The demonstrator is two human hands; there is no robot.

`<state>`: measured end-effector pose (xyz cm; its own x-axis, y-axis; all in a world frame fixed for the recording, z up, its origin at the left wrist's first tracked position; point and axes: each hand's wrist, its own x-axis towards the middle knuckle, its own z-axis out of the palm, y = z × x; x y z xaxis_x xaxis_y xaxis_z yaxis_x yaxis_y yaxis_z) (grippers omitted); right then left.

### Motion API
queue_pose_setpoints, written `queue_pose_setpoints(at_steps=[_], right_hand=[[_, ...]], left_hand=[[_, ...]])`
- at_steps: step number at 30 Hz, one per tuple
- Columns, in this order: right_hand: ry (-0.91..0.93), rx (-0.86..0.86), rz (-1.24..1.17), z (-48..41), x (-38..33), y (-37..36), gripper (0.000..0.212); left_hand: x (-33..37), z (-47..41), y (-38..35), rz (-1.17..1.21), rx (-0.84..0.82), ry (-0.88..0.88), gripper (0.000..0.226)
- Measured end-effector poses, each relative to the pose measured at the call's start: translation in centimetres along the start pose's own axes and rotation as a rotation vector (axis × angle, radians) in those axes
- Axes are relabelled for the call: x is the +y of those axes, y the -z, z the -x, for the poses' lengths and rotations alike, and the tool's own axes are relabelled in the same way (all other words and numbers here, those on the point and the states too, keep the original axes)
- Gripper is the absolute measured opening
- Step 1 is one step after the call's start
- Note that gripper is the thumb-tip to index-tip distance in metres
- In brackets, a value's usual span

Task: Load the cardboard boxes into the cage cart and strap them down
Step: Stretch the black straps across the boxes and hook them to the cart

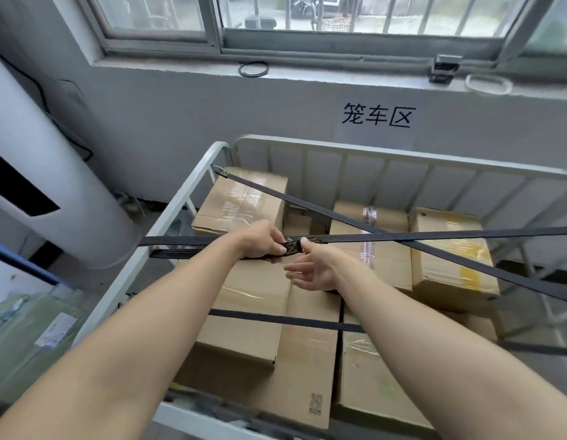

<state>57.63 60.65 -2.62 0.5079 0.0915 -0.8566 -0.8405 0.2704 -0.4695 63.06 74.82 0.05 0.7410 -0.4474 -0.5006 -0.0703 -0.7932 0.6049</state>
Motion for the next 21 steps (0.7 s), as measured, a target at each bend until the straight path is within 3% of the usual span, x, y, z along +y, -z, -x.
queue_pose_setpoints(at_steps=[3, 6, 13, 17, 21], right_hand=[[0.065, 0.0, -0.4, -0.6, -0.2, -0.1, 0.028], [0.166, 0.108, -0.508, -1.0, -0.3, 0.2, 0.011], [0.301, 0.291, -0.619, 0.2, -0.4, 2.9, 0.021], [0.303, 0.285, -0.458, 2.1, -0.4, 6.6, 0.012], [0.217, 0.284, -0.141, 5.4, 0.3, 12.3, 0.016]], left_hand=[[0.6, 0.3, -0.3, -0.003, -0.035, -0.02, 0.014], [1.4, 0.1, -0.5, -0.022, -0.044, -0.025, 0.014], [5.6, -2.1, -2.1, 0.007, -0.087, -0.051, 0.022], [8.2, -4.3, -4.6, -0.103, 0.006, -0.12, 0.023], [11.8, -5.1, -6.8, 0.052, 0.05, -0.12, 0.02]])
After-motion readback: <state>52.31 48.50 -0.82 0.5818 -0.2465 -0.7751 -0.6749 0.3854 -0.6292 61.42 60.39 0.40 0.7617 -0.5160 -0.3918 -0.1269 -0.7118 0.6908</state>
